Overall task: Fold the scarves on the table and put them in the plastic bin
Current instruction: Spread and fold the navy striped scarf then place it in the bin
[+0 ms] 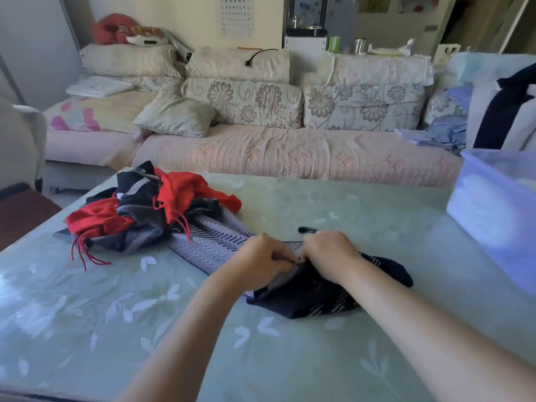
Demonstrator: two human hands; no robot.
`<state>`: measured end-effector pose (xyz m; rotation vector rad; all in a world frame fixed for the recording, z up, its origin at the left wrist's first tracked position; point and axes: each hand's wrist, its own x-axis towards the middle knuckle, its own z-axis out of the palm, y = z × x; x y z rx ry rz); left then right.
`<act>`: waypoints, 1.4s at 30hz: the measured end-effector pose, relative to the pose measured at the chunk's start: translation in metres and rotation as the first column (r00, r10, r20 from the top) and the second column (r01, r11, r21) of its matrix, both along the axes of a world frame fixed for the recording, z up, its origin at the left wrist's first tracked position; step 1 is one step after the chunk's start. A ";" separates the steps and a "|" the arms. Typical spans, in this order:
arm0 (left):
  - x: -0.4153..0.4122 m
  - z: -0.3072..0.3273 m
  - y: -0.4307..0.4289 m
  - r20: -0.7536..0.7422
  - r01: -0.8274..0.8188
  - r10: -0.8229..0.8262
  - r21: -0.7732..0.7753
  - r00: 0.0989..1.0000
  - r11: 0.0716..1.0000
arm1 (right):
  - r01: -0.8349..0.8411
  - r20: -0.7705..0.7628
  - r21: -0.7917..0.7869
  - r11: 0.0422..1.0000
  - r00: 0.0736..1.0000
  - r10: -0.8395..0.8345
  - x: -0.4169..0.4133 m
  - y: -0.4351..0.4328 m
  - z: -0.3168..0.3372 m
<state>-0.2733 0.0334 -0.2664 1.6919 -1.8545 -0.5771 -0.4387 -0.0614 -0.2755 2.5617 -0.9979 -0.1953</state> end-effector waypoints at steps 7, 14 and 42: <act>0.049 -0.035 0.000 0.422 -0.179 0.166 -0.009 0.891 0.984 | 0.230 -0.013 0.068 0.971 0.973 -0.230 -0.020 0.006 0.000; 0.095 -0.074 0.007 0.314 -0.299 0.296 -0.042 0.902 0.953 | -0.087 0.186 0.482 0.872 0.983 -0.005 0.027 0.038 -0.024; 0.023 -0.039 0.014 0.411 -0.240 0.208 0.026 0.888 0.971 | 0.037 0.123 0.584 0.811 0.983 -0.134 -0.015 0.037 -0.012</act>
